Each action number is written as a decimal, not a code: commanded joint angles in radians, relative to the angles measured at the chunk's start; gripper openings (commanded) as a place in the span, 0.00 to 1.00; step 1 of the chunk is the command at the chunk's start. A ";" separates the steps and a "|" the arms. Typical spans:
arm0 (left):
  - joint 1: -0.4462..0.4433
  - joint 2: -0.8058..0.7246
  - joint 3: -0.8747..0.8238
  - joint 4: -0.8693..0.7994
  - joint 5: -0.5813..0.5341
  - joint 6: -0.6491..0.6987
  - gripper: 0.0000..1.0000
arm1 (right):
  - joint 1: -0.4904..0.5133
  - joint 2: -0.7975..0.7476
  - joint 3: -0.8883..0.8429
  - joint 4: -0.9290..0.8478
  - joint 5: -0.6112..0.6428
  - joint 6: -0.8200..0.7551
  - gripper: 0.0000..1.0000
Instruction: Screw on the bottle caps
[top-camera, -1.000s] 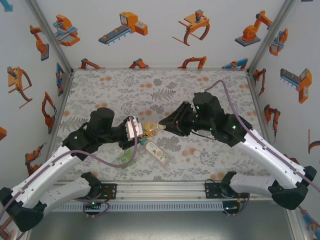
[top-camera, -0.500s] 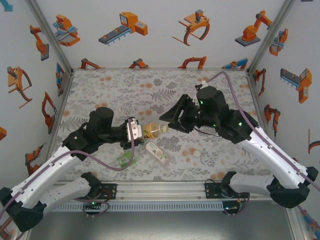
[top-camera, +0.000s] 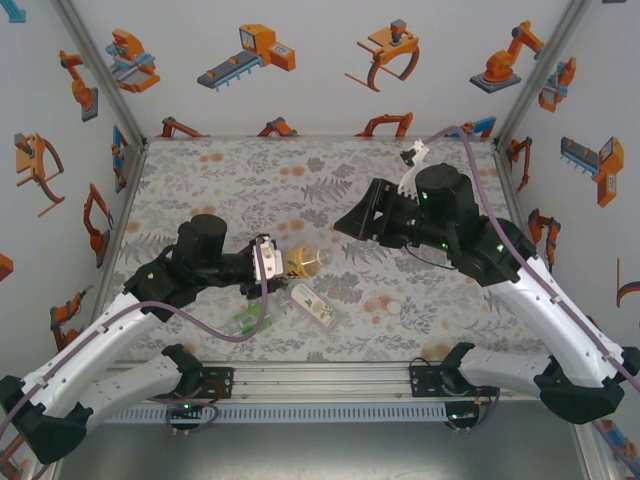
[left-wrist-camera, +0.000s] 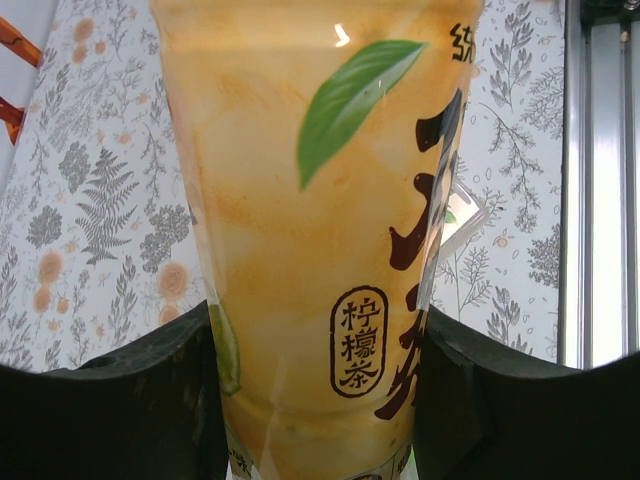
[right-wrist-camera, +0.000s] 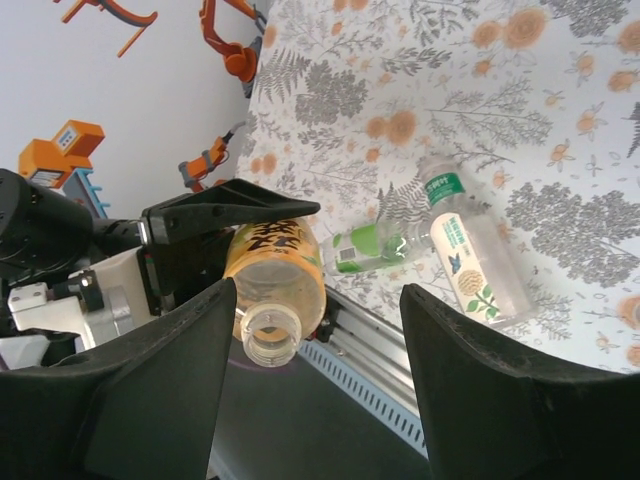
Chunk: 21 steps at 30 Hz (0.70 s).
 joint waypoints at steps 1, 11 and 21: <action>-0.005 0.003 0.015 0.021 -0.004 -0.023 0.00 | -0.005 -0.024 -0.022 -0.020 0.021 -0.052 0.60; -0.005 0.045 0.011 0.036 -0.035 -0.061 0.00 | -0.009 -0.029 -0.039 -0.078 0.079 -0.084 0.57; -0.005 0.084 0.012 0.043 -0.026 -0.080 0.00 | -0.204 0.011 -0.031 -0.303 0.050 -0.126 0.54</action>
